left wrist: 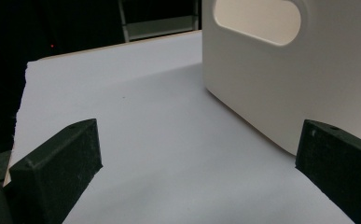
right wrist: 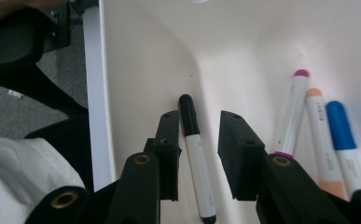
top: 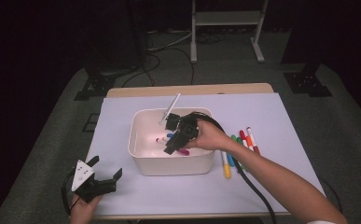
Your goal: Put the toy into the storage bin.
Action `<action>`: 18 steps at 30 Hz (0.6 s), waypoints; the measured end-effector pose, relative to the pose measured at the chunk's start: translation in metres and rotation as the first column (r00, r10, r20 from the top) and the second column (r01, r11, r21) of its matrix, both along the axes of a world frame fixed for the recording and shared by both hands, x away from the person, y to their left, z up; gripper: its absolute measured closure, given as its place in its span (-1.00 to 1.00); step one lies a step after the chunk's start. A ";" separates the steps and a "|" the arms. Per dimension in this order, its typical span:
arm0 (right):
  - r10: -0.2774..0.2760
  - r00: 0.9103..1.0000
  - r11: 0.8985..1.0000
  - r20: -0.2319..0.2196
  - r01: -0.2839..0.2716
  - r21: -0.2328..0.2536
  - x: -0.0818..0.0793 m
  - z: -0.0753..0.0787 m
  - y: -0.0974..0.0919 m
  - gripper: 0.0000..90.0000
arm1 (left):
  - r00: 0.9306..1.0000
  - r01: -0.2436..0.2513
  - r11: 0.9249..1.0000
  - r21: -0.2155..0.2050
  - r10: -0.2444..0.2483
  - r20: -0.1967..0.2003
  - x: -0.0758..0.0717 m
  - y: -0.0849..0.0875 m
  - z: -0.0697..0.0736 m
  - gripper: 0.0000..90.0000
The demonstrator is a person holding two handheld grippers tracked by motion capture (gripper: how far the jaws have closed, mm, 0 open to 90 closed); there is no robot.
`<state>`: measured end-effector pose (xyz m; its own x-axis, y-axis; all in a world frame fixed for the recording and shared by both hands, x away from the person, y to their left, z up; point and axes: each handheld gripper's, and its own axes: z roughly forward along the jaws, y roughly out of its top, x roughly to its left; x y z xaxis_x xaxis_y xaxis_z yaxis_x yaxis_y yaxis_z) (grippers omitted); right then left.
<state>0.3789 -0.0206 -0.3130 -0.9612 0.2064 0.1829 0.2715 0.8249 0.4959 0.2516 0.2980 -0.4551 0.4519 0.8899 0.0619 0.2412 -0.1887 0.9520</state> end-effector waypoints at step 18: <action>-0.214 0.971 0.971 0.108 0.199 0.136 -0.003 0.047 -0.104 0.27 | 1.000 -0.002 1.000 0.006 0.002 0.005 0.000 -0.001 0.000 -1.00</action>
